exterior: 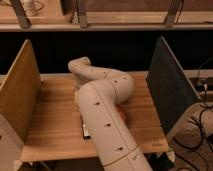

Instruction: Place the pepper in the ceramic cup

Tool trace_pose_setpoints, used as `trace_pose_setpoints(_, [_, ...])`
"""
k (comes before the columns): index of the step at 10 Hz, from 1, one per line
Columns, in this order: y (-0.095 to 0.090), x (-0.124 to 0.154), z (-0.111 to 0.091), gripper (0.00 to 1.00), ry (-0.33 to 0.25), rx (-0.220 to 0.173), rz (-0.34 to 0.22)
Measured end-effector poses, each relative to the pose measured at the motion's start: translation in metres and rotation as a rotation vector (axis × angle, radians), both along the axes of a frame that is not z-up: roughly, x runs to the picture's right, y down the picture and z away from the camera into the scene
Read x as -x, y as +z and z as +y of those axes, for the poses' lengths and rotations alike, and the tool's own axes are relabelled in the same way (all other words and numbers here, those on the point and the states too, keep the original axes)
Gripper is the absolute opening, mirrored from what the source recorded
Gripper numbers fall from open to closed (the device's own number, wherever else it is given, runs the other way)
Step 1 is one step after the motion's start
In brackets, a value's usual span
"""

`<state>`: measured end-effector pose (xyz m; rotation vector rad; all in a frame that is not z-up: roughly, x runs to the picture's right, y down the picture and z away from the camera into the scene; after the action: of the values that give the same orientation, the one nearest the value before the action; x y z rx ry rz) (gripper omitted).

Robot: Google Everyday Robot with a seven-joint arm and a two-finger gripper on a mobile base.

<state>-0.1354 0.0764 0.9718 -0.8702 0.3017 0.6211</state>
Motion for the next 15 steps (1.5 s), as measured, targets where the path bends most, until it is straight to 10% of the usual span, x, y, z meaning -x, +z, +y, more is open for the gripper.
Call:
trace_pose_setpoints(3, [0.005,-0.004,0.0,0.68,0.01,0.005,0.008])
trace_pose_setpoints(10, [0.003,-0.016,-0.003,0.01,0.039,0.008,0.033])
trace_pose_setpoints(15, [-0.018,-0.024,-0.031,0.0,0.075,-0.048,0.069])
